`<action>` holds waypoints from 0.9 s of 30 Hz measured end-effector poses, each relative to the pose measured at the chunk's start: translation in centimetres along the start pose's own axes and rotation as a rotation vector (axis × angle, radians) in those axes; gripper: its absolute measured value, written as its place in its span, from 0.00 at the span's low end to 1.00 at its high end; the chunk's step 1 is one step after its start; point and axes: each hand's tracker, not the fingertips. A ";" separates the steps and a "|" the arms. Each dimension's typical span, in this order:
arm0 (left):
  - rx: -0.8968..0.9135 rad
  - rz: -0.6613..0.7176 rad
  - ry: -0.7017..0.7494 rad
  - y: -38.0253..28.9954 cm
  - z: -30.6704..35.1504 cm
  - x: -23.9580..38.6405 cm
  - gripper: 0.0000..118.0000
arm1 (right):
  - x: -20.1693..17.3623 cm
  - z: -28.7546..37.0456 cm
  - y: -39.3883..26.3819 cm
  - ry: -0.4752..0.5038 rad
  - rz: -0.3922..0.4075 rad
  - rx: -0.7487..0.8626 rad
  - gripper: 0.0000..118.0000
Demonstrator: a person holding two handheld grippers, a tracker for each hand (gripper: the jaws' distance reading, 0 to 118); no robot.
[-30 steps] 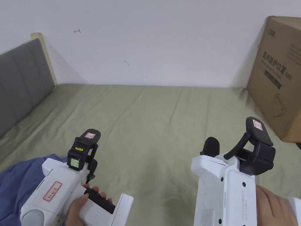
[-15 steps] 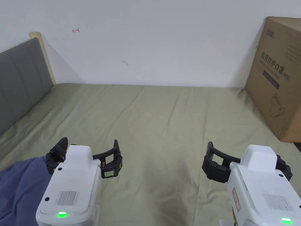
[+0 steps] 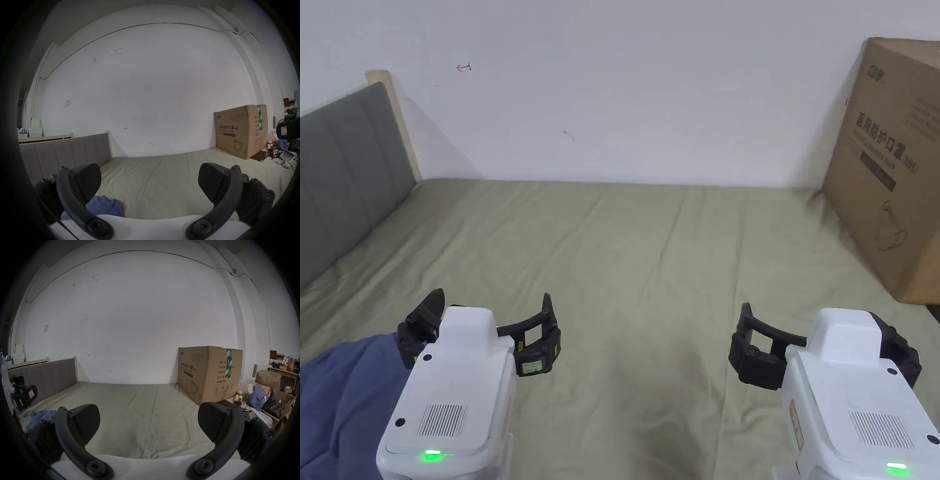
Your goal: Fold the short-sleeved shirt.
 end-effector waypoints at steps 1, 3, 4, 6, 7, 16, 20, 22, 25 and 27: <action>0.002 -0.002 0.000 0.0 0.0 0.0 1.00 | 0.0 0.0 0.0 0.000 -0.001 0.000 1.00; 0.002 -0.003 0.001 0.0 0.0 0.0 1.00 | 0.1 0.0 0.0 0.001 -0.004 0.000 1.00; 0.003 -0.003 0.001 0.0 0.0 0.0 1.00 | 0.1 0.1 0.0 0.000 -0.007 0.001 1.00; 0.004 -0.007 0.001 0.0 0.1 0.0 1.00 | 0.2 0.1 0.0 -0.004 -0.011 0.003 1.00; 0.006 -0.008 0.002 0.0 0.1 0.0 1.00 | 0.2 0.1 0.0 -0.006 -0.012 0.004 1.00; 0.006 -0.013 -0.001 0.1 0.2 0.1 1.00 | 0.6 0.2 0.0 -0.012 -0.012 0.003 1.00; 0.010 -0.020 -0.004 0.2 0.2 0.2 1.00 | 0.6 0.2 0.0 -0.012 -0.009 0.004 1.00; 0.011 -0.020 -0.005 0.3 0.2 0.3 1.00 | 0.6 0.2 0.1 -0.009 -0.009 0.005 1.00; 0.009 -0.022 -0.007 0.4 0.1 0.3 1.00 | 0.5 0.2 0.1 -0.008 -0.003 0.006 1.00; 0.008 -0.025 -0.006 0.3 0.1 0.4 1.00 | 0.5 0.2 0.1 -0.007 0.001 0.006 1.00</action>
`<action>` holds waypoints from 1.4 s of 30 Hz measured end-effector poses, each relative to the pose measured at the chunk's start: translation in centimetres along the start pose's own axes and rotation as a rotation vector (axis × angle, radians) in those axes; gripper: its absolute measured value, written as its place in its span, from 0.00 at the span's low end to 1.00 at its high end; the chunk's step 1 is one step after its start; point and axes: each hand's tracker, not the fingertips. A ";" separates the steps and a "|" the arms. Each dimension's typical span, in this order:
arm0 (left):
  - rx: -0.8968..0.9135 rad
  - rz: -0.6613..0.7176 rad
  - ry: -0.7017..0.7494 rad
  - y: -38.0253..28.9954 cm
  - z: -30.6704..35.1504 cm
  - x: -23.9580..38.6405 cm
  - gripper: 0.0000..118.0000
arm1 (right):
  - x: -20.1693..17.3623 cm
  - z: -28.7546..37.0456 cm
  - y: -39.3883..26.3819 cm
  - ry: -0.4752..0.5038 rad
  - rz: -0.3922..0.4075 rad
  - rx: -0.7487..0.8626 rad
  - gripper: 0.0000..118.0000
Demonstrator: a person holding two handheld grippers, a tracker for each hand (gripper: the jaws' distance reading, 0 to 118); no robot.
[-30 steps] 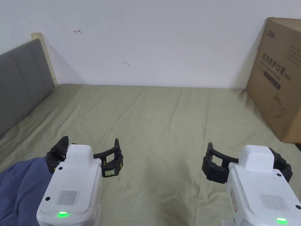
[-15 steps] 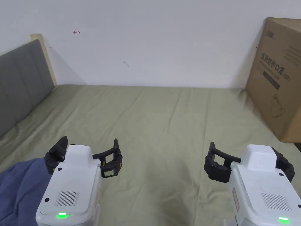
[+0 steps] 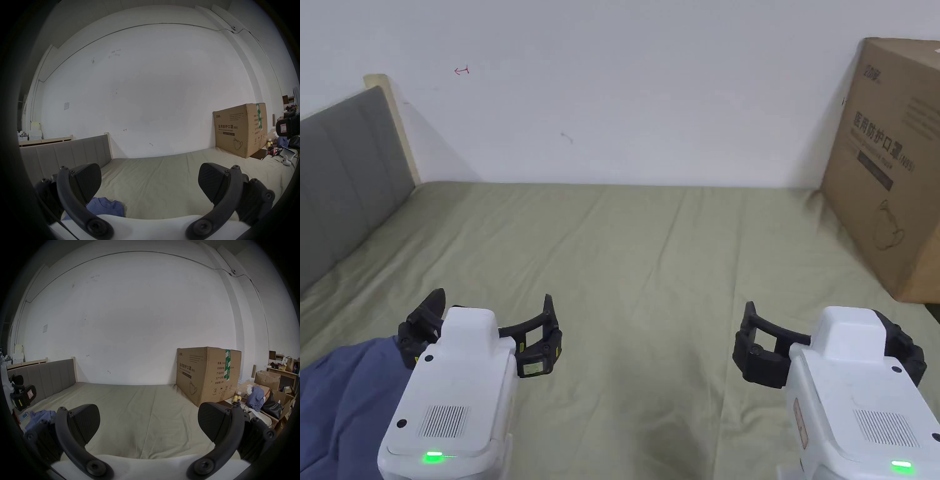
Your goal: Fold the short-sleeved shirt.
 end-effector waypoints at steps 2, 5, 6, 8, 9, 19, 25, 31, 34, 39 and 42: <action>0.002 0.002 0.000 0.0 0.0 0.0 1.00 | 0.0 0.0 0.0 0.001 0.002 0.000 1.00; 0.007 0.006 0.005 0.1 0.0 0.0 0.99 | 0.0 -0.1 0.0 -0.001 0.009 -0.003 1.00; 0.006 0.009 0.003 0.2 -0.1 0.0 0.96 | 0.0 -0.1 0.0 -0.002 0.012 -0.002 0.99; 0.005 0.018 -0.001 0.4 0.0 0.0 0.89 | 0.1 0.0 0.1 -0.002 0.014 0.000 0.97; 0.004 0.029 -0.007 0.5 0.0 -0.1 0.86 | 0.1 0.0 0.1 -0.003 0.013 -0.002 0.97; -0.048 0.066 -0.049 0.3 -0.4 0.1 0.00 | 0.4 0.0 0.1 0.015 0.000 -0.013 0.00; -0.057 0.072 0.000 0.3 0.3 -1.6 0.00 | -1.2 -0.7 0.4 0.058 0.012 -0.015 0.00; -0.076 0.036 0.160 0.1 2.8 -7.7 0.00 | -7.5 -2.1 1.0 0.237 0.022 0.000 0.00; -0.088 0.018 0.262 0.0 5.1 -11.7 0.00 | -11.9 -2.5 1.1 0.346 0.026 0.008 0.00; -0.119 -0.034 0.432 -0.2 9.9 -17.6 0.00 | -19.1 -1.9 0.9 0.523 0.022 0.007 0.00; -0.140 -0.050 0.518 -0.4 12.8 -20.4 0.00 | -22.7 -1.0 0.7 0.612 0.021 0.000 0.00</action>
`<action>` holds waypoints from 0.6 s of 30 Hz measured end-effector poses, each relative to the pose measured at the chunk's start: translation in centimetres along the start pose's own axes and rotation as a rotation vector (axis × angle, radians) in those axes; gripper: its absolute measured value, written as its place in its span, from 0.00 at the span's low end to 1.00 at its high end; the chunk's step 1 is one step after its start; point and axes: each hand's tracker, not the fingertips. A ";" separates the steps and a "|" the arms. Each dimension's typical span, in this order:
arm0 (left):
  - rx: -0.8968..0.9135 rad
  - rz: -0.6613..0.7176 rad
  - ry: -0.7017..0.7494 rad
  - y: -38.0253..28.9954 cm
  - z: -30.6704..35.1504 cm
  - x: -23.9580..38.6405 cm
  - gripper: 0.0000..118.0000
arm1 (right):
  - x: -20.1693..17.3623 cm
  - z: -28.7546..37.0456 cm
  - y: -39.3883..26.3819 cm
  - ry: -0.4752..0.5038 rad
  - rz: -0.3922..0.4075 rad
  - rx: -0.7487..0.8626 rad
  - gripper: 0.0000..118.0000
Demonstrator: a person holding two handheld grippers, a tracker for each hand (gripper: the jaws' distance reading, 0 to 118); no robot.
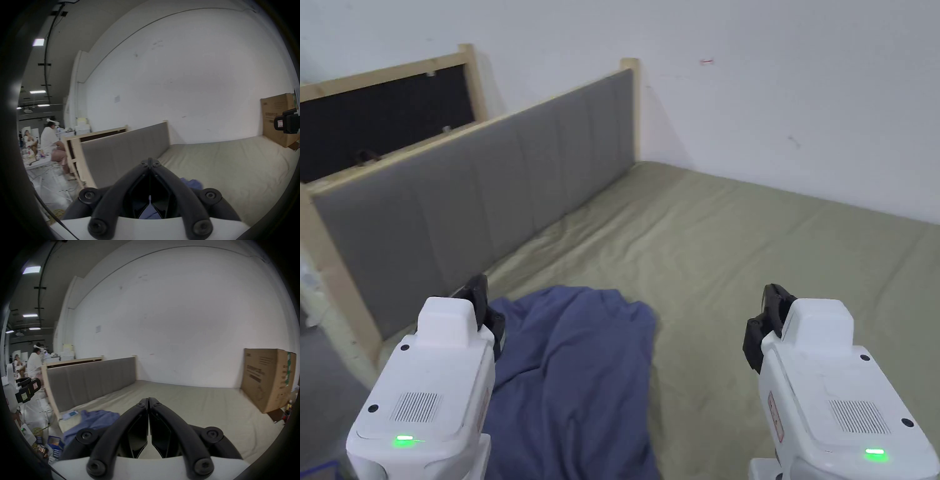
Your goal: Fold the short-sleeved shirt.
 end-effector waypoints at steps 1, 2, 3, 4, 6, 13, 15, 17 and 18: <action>-0.007 0.004 0.020 -0.2 0.5 -1.0 0.00 | -0.9 -0.3 -0.1 0.024 0.000 -0.003 0.00; -0.014 0.002 0.038 -0.3 0.8 -1.9 0.00 | -1.7 -0.6 -0.1 0.037 0.000 -0.004 0.00; -0.021 0.000 0.058 -0.5 1.2 -2.8 0.00 | -2.6 -0.7 -0.2 0.058 0.000 -0.003 0.00; -0.027 -0.002 0.065 -0.7 1.5 -3.5 0.00 | -3.2 -0.9 -0.3 0.070 0.005 -0.005 0.00; -0.037 -0.008 0.083 -1.2 1.9 -4.5 0.00 | -4.1 -1.2 -0.4 0.082 0.006 -0.007 0.00; -0.097 0.010 0.064 -2.0 0.8 -5.1 0.00 | -4.5 -1.6 -0.5 0.095 0.015 -0.015 0.00; -0.156 0.020 0.027 -2.2 -0.6 -4.6 0.00 | -4.1 -1.7 -0.5 0.084 0.024 -0.016 0.00; -0.239 0.024 -0.014 -2.4 -2.8 -3.8 0.00 | -3.3 -1.8 -0.6 0.062 0.031 -0.019 0.00; -0.287 0.029 -0.037 -2.6 -4.2 -3.3 0.00 | -2.8 -2.0 -0.7 0.054 0.031 -0.021 0.00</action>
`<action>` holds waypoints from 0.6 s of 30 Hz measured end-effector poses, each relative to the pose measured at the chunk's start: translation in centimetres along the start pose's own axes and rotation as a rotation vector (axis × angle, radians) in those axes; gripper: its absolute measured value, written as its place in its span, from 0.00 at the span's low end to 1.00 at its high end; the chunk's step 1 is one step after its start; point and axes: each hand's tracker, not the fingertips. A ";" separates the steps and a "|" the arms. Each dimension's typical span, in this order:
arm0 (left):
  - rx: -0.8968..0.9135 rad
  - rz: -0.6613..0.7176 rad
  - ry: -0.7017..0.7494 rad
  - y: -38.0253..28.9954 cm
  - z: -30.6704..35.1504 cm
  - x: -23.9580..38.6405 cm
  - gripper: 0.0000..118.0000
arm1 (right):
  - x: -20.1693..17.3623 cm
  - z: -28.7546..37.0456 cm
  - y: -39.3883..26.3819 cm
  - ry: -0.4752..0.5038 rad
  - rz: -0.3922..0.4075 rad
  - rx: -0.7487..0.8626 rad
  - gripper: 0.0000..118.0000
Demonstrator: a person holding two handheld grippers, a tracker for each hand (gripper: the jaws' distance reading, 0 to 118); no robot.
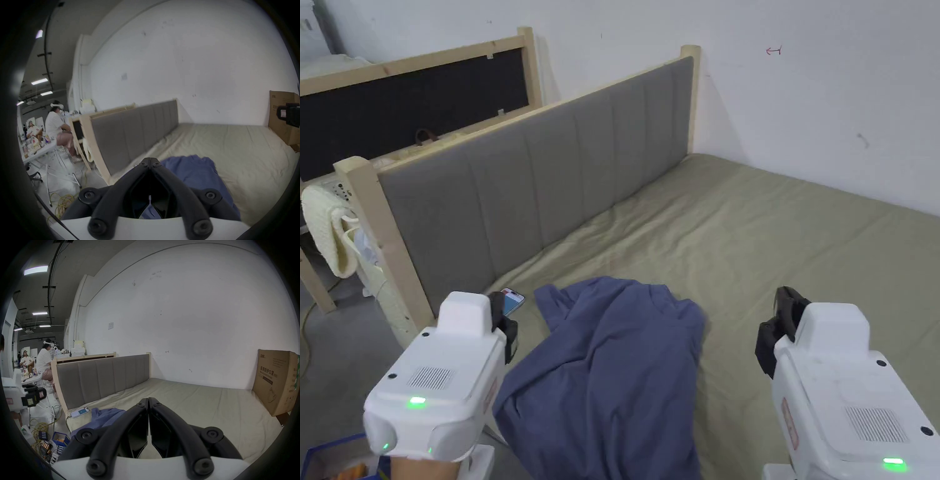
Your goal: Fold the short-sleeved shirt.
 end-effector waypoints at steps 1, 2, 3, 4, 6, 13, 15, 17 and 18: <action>-0.054 0.005 -0.024 0.1 -1.5 0.5 0.00 | 0.5 -0.2 -0.1 -0.014 -0.001 -0.006 0.00; -0.097 0.019 -0.054 0.1 -2.9 1.0 0.00 | 1.0 -0.3 -0.2 -0.026 0.000 -0.011 0.00; -0.141 0.035 -0.089 0.1 -4.7 1.4 0.00 | 1.5 -0.5 -0.3 -0.036 0.004 -0.016 0.00; -0.203 0.044 -0.119 0.0 -6.5 2.0 0.00 | 2.1 -0.6 -0.5 -0.049 0.011 -0.022 0.00; -0.306 0.043 -0.158 -0.6 -10.0 3.2 0.07 | 3.1 -1.2 -0.7 -0.075 0.024 -0.035 0.00; -0.609 0.063 -0.208 -4.5 -20.0 7.2 1.00 | 6.6 -2.4 -2.0 -0.163 0.043 -0.087 0.00; -0.614 0.025 -0.206 -5.7 -21.5 8.2 1.00 | 7.4 -2.6 -2.4 -0.184 0.047 -0.102 0.00; -0.673 0.003 -0.196 -7.2 -23.2 8.9 1.00 | 8.2 -2.7 -3.0 -0.205 0.049 -0.119 0.00; -0.705 0.006 -0.187 -8.2 -24.2 9.2 0.99 | 8.5 -2.8 -3.3 -0.214 0.047 -0.130 0.00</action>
